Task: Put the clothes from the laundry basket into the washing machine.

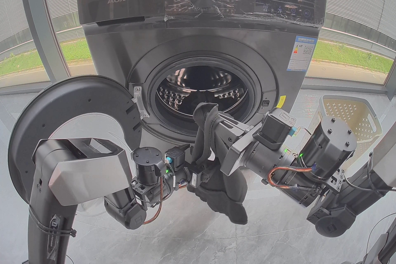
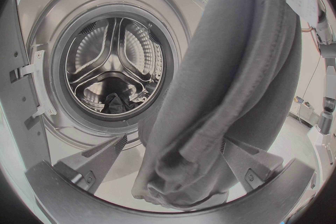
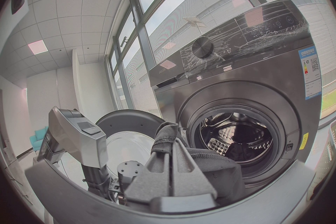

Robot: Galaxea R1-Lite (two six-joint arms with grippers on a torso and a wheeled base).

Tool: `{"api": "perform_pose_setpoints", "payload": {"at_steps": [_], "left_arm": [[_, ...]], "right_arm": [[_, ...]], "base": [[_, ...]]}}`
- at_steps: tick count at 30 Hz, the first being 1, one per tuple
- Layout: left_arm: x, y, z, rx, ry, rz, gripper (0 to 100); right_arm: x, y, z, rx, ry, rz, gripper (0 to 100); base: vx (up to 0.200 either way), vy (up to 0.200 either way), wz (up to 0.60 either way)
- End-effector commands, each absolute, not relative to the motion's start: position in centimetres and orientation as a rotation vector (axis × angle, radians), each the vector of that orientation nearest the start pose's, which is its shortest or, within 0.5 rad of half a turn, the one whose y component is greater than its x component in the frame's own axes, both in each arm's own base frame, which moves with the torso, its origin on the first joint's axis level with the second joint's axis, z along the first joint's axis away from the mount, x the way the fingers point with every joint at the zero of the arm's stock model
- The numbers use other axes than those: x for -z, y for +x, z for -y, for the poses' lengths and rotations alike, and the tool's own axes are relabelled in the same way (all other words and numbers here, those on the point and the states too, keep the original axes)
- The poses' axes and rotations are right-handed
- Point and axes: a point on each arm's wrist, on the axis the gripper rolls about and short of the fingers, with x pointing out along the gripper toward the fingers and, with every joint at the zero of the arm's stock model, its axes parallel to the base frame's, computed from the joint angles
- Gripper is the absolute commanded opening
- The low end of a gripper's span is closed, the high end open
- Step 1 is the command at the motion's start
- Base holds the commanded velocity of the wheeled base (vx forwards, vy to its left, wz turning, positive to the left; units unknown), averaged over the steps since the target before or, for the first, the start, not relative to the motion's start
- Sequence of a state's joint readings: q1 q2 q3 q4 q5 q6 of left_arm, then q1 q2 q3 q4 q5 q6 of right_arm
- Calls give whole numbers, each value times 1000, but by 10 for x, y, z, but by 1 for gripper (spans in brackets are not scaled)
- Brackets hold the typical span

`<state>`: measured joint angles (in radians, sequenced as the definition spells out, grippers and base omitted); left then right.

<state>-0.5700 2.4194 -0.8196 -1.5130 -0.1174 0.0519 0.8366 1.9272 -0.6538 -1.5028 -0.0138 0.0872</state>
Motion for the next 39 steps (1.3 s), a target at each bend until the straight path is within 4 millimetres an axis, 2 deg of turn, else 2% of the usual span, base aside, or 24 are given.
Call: {"api": "perform_pose_setpoints", "payload": {"at_steps": [1,3,4,9,12,16,19,20,22,24,29,30,31,35,36,39], "left_arm": [[8,345,216,668,74,-89,100],[7,348,217,666,72,-80,100],[7,348,217,666,72,-80,0],[1,348,215,661,64,-67,0],[-15,345,214,662,57,-36,0],[-41,331,211,677,49,-7,0],[-45,328,209,683,52,-3,0],[-63,309,207,713,51,6,0],[-68,302,205,720,50,5,0],[-86,271,198,796,56,5,0],[-101,224,176,868,64,-25,0],[-101,224,176,868,64,-25,0],[-108,206,165,878,63,-25,0],[-117,186,149,877,53,-19,0],[-117,186,149,877,53,-19,0],[-122,187,147,867,48,4,0]], "right_arm": [[-159,218,-244,-834,179,176,0],[-159,219,-244,-831,178,175,0],[-159,219,-244,-831,178,175,0],[-161,230,-236,-790,178,187,0],[-160,243,-230,-750,174,190,0],[-154,270,-226,-691,166,198,0],[-153,274,-225,-683,167,202,0],[-151,288,-225,-662,167,212,0],[-151,292,-224,-653,167,217,0],[-142,300,-222,-636,162,205,0],[-132,300,-220,-629,153,173,0],[-132,300,-220,-629,153,173,0],[-128,298,-219,-630,147,156,0],[-114,288,-217,-644,125,92,0],[-114,288,-217,-644,125,92,0],[-96,274,-211,-677,92,4,0]], "base": [[0,0,0],[0,0,0],[0,0,0],[0,0,0],[0,0,0],[0,0,0],[0,0,0],[0,0,0],[0,0,0],[0,0,0],[0,0,0],[0,0,0],[0,0,0],[0,0,0],[0,0,0],[0,0,0]]}}
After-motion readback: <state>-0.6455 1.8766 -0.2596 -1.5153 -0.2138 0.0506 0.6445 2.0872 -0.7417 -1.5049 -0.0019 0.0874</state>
